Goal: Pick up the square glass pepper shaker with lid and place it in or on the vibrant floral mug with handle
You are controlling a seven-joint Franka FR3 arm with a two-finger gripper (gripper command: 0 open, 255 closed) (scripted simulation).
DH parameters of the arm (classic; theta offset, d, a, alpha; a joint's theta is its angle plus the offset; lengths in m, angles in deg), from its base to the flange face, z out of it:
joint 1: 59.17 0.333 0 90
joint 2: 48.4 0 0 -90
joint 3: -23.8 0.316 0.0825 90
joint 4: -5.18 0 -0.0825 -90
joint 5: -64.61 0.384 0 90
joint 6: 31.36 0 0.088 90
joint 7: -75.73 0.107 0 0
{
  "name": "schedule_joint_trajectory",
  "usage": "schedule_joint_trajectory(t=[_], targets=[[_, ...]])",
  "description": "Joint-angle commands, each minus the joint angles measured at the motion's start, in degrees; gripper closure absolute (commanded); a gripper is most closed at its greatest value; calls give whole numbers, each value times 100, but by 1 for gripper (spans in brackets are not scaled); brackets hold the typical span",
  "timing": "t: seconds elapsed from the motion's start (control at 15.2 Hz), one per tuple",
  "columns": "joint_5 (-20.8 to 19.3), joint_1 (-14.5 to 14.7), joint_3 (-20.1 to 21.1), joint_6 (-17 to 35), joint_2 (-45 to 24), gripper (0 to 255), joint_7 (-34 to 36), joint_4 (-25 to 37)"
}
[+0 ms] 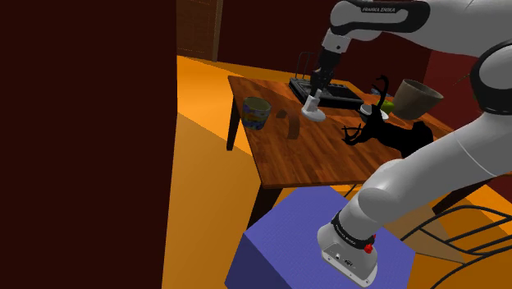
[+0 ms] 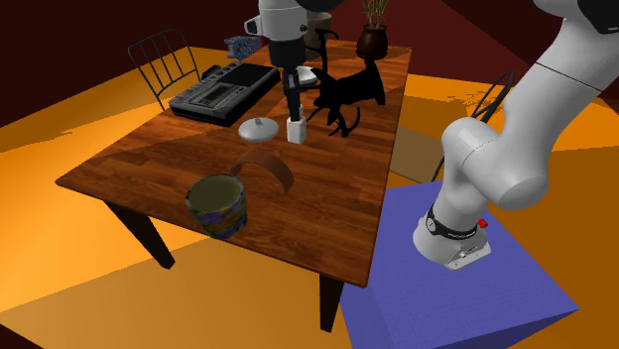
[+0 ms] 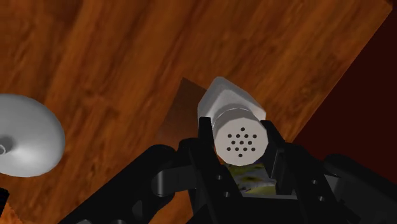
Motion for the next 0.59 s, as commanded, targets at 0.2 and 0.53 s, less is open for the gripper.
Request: schedule_joint_trajectory(t=[0.2, 0.53], targets=[[286, 187, 95, -158, -752, 255, 156, 871], [634, 338, 183, -419, -1761, 255, 312, 2093]])
